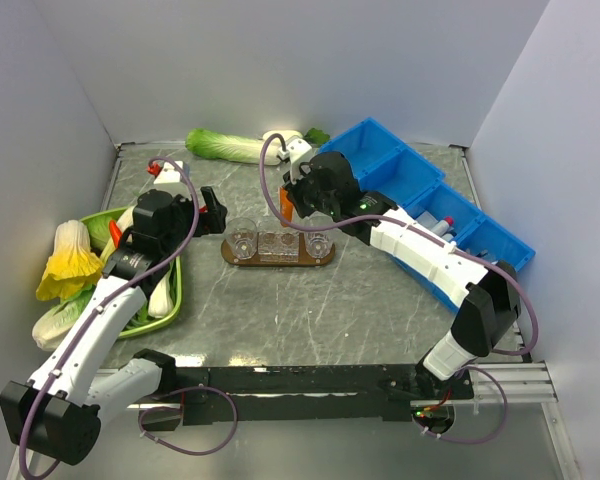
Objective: Prepare toiletry sets of a toothbrush and toothpaste on the tray
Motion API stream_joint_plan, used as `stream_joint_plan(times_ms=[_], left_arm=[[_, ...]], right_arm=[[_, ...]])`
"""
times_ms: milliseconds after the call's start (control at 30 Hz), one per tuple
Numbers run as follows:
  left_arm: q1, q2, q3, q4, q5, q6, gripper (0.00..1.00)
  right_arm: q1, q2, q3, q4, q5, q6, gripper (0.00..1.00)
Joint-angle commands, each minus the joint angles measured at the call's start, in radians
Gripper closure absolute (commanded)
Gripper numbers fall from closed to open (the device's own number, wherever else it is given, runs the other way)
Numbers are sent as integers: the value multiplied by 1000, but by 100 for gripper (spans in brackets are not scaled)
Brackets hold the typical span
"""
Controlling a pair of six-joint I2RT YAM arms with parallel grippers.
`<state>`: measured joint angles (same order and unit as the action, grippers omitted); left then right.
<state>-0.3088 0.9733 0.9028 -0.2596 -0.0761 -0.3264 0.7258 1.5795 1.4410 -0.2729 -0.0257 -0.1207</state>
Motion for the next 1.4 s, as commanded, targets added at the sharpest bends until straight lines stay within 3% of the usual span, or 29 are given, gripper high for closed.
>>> stream_joint_plan(times_ms=[0,667,1367], left_arm=[[2,-2,24,28,12,7,3],[2,-8,21,31,16,6,3],[2,-5,22,31,15,7,3]], right_arm=[[7,-12,53,0,9,6,100],[29,-53,68,-20,24,12,100],[29,7,76,-20,46,-4,100]])
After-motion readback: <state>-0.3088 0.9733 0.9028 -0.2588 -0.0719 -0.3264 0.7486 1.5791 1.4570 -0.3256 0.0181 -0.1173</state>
